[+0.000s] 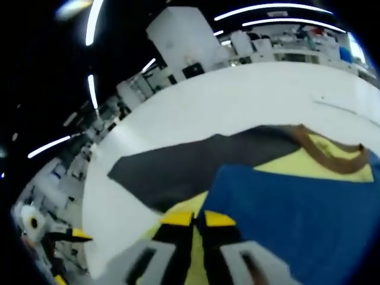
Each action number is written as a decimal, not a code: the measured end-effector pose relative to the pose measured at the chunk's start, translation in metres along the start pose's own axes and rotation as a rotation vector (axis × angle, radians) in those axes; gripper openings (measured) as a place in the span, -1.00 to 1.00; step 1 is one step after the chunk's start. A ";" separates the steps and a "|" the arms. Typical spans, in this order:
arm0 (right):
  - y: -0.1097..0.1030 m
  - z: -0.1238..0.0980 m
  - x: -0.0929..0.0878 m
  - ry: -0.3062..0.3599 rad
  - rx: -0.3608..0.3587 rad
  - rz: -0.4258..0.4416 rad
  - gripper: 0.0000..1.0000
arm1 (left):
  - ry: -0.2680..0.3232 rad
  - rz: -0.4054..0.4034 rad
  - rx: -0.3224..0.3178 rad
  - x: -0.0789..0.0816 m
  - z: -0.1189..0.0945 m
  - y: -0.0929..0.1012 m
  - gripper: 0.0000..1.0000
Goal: Fold the garment on the visible template until the final outline fits inside the template.
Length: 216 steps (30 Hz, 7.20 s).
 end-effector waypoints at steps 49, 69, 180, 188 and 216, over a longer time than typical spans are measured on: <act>0.057 -0.129 -0.008 0.085 -0.128 -0.240 0.98 | 0.064 -0.048 -0.012 0.025 0.006 -0.053 0.70; 0.095 -0.203 -0.046 0.111 -0.232 -0.171 0.98 | 0.055 -0.011 0.025 0.046 0.008 -0.105 0.69; 0.106 -0.311 -0.132 0.192 -0.384 0.026 0.96 | 0.235 -0.009 -0.169 0.260 0.208 0.030 -1.00; 0.103 -0.316 -0.144 0.179 -0.405 0.041 0.95 | 0.200 -0.021 -0.259 0.262 0.250 0.068 -1.00; 0.106 -0.329 -0.168 0.194 -0.446 0.114 0.94 | -0.046 0.090 -0.370 0.189 0.313 0.159 -1.00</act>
Point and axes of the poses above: the point that each gripper's makers call its tool centre point, and the gripper's own axes: z roughly forward along the fingers, y roughly to its right, x roughly out of its top, the point moved 5 cm from there along -z, roughly backward along the fingers, and after that the axes turned 3 degrees about x, right-handed, at the moved point
